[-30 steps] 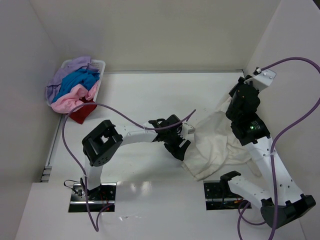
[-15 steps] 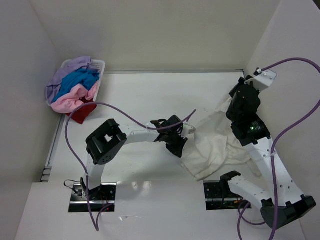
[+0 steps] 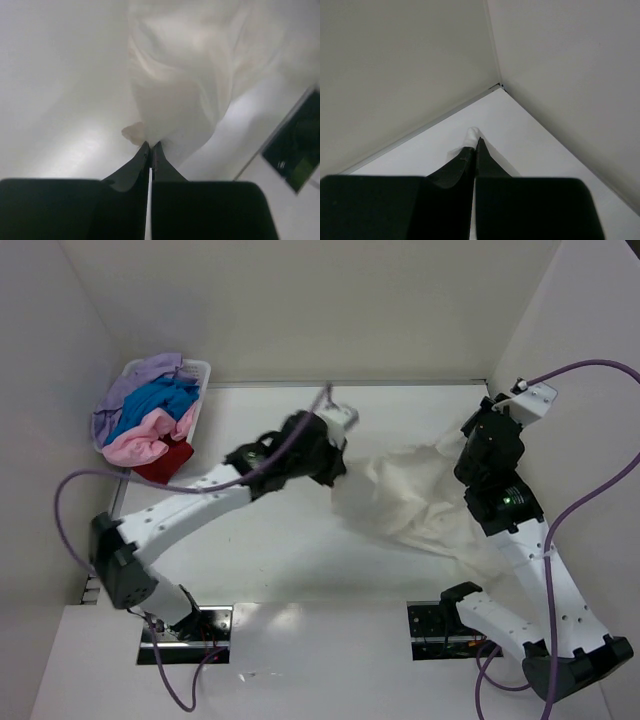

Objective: Fold and stack the t-shirts
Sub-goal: Flatten out the tshirt

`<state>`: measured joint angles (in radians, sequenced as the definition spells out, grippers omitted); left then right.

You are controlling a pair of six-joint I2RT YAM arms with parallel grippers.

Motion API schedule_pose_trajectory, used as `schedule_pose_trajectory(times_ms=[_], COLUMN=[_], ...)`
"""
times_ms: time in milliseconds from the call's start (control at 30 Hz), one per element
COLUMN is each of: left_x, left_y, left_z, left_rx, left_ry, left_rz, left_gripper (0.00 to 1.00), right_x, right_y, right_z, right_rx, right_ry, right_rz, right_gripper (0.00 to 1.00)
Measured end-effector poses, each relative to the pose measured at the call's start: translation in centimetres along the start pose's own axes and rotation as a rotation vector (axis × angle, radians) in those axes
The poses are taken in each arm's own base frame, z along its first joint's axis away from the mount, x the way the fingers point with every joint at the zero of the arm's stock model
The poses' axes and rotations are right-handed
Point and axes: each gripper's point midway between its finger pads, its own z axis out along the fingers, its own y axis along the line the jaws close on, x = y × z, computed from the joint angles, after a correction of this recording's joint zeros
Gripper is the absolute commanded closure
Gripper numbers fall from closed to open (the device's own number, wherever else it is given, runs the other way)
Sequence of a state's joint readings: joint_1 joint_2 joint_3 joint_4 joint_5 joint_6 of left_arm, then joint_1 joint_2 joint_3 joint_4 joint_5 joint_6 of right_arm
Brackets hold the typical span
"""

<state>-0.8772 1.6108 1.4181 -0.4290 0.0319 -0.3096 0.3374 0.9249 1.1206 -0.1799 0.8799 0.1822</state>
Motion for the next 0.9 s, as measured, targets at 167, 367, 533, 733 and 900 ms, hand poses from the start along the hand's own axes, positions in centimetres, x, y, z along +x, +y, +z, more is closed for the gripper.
schedule_pose_trajectory(times_ms=[167,367,533,733,900], left_x=[-13.0,-16.4,-14.2,-13.0,-12.4], left_y=[4.4,6.6,9.1,10.6,10.5], left_z=[-15.5,-25.8,-26.0,-27.9,-31.3], left_rx=[-0.193,-0.367,-0.51,-0.618,-0.628], left_ry=[-0.476,-0.698,-0.637,-0.63,-0.701], left_rz=[-0.043,-0.065,-0.104,-0.142,-0.207], left_gripper=[1.0,1.0,1.0,1.0,1.0], right_x=[-1.6,-5.7,-8.7,-12.6,-15.7], right_y=[-0.1,0.1,-0.1,-0.3,-0.4], right_z=[-0.3,-1.3,-2.4,-3.6,-4.4], right_rx=[-0.002,-0.041,-0.079,-0.108,-0.131], right_ry=[-0.023,-0.082,-0.128,-0.186,-0.233], right_rz=[0.031,0.119,0.183,0.243,0.281], right_gripper=[1.0,1.0,1.0,1.0,1.0])
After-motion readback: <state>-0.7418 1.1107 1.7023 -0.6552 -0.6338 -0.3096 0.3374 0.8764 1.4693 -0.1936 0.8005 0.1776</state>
